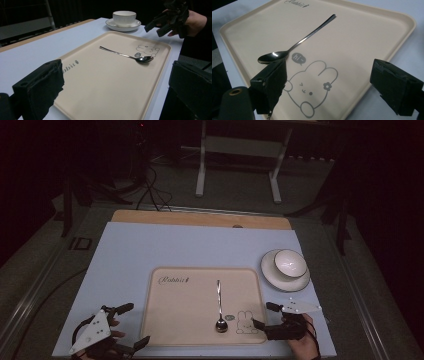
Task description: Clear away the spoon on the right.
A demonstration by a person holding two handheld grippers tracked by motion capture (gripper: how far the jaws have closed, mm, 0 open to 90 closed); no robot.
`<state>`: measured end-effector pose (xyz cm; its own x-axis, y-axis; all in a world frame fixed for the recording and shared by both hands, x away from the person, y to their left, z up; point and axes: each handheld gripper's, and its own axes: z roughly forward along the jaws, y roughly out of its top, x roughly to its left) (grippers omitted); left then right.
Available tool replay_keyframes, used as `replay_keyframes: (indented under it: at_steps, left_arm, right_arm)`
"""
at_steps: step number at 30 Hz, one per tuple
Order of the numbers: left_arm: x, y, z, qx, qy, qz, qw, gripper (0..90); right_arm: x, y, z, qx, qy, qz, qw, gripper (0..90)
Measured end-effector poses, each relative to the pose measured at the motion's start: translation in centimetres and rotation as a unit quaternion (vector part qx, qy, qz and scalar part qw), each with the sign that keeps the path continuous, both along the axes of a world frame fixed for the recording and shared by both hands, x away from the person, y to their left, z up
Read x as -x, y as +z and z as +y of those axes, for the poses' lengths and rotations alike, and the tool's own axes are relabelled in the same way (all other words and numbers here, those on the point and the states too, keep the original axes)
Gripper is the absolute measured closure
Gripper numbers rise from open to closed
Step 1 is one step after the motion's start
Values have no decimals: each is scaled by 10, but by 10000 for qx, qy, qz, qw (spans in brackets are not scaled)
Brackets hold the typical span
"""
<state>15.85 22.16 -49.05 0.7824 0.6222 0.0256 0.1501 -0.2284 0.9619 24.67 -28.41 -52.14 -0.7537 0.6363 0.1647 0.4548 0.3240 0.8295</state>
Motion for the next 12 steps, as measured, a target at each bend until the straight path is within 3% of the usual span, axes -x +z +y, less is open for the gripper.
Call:
replay_keyframes:
  at_steps: [12]
  left_arm:
    - [0,0,0,2,-2,-2,10000,0]
  right_arm:
    - [-1,-3,1,31,-15,79,10000,136]
